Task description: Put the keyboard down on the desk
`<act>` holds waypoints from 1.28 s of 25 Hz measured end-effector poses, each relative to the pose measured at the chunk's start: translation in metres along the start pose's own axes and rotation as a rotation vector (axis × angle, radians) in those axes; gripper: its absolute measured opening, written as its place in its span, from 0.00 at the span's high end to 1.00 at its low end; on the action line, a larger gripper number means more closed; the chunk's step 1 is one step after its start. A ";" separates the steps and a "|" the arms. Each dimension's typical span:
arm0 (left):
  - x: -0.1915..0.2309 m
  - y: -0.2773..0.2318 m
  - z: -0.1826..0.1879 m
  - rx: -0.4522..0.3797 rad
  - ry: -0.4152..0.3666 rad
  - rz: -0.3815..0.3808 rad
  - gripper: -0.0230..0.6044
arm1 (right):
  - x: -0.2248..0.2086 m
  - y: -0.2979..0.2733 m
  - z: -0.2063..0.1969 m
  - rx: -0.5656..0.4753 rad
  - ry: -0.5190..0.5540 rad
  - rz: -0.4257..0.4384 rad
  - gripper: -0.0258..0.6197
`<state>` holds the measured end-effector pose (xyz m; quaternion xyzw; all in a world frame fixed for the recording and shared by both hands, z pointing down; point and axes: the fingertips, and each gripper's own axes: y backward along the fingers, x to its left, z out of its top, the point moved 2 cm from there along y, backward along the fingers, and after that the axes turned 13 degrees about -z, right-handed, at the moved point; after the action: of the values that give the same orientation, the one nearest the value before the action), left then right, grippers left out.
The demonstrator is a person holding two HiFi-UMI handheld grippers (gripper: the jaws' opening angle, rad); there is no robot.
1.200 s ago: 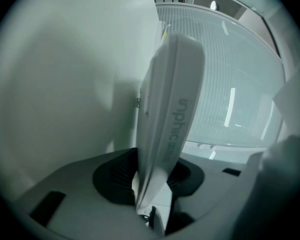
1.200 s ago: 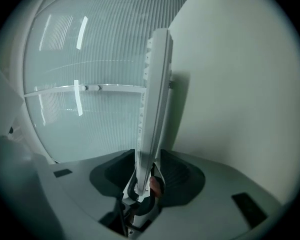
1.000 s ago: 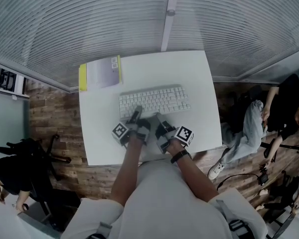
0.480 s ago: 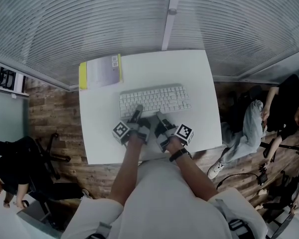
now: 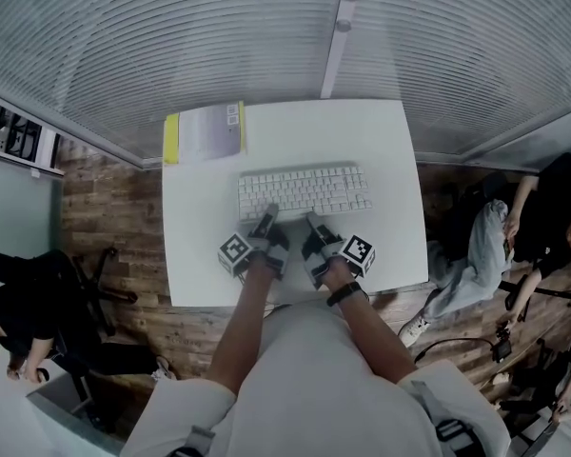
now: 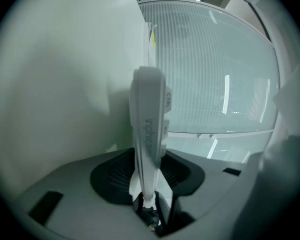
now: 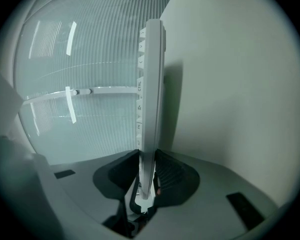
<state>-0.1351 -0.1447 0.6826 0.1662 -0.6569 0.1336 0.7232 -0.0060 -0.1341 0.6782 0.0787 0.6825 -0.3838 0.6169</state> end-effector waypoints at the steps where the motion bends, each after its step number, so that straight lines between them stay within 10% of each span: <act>1: 0.000 0.003 -0.001 0.000 0.002 0.005 0.74 | 0.000 0.000 0.001 -0.002 -0.001 0.001 0.79; 32: -0.007 0.055 -0.003 -0.002 -0.054 0.020 0.74 | -0.039 -0.010 0.002 -0.020 -0.025 -0.227 0.81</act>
<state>-0.1556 -0.0935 0.6785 0.1623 -0.6778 0.1358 0.7041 -0.0017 -0.1277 0.7178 -0.0100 0.6832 -0.4454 0.5786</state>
